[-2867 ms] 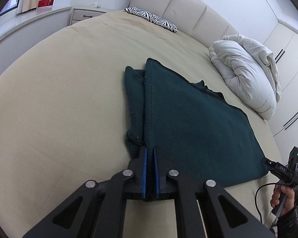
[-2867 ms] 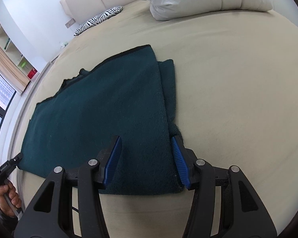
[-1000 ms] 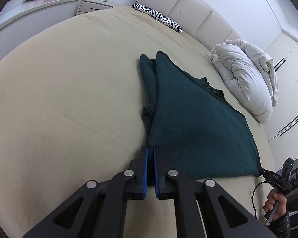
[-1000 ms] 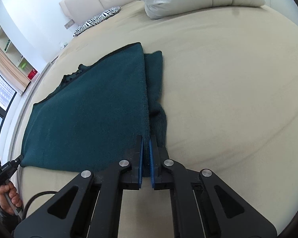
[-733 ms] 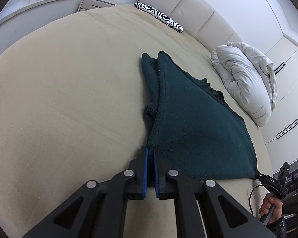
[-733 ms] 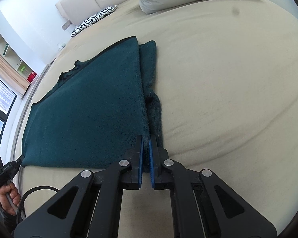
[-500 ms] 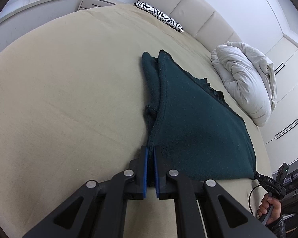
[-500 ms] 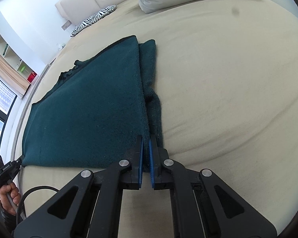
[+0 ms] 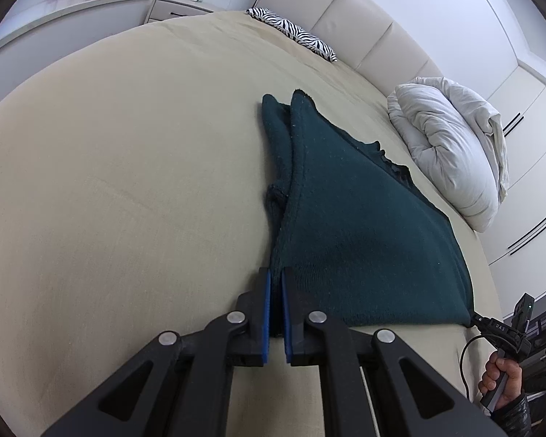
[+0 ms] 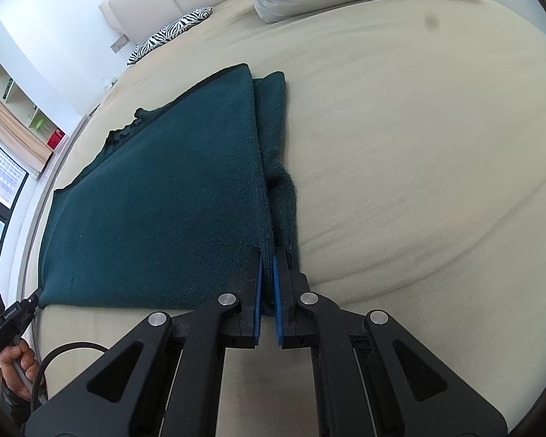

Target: Fold small clothes

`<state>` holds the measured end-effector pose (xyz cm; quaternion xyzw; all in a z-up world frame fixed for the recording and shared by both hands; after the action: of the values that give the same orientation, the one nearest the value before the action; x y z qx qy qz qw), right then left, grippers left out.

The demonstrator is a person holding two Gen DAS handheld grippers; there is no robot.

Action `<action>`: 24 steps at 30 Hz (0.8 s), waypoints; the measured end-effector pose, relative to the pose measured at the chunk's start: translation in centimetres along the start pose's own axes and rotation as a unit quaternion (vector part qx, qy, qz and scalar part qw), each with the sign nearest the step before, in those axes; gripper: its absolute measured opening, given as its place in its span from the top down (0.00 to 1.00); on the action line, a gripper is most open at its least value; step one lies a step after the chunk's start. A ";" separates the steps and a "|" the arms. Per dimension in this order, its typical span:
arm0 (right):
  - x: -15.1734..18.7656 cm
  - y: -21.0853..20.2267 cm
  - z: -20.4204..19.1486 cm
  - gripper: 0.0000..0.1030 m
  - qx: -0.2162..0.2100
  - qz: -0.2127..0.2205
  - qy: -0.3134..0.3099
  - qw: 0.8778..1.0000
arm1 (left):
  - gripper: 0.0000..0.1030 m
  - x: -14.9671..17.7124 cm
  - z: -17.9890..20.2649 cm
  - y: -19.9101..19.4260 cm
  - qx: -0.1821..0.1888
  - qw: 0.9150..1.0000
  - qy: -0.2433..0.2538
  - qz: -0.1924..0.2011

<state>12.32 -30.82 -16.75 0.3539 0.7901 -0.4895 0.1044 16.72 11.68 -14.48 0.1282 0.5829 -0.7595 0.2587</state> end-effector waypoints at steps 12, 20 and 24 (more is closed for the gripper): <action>0.2 -0.1 0.2 0.96 -0.003 0.002 0.002 1.000 | 0.93 0.3 0.2 -0.1 0.000 1.000 -0.004 -0.001; 0.2 0.1 0.4 0.95 -0.010 0.000 0.001 1.000 | 0.90 0.0 -0.4 0.4 0.013 1.000 -0.018 -0.008; 0.1 -0.1 0.6 0.95 -0.018 0.001 0.016 1.000 | 0.82 -0.1 -0.4 0.0 0.019 0.999 -0.026 -0.011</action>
<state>12.06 -31.31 -17.08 0.3599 0.8003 -0.4693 0.0988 16.78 12.09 -14.48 0.1072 0.5623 -0.7765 0.2633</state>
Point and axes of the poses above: each gripper's, at about its wrist camera, not at the fingertips, and y roughly the way its jaws point, z to its right, x to its underside, the point moved 1 cm from there along y, roughly the way its jaws point, and after that the axes turned 14 degrees about -x, right-handed, at the moved point
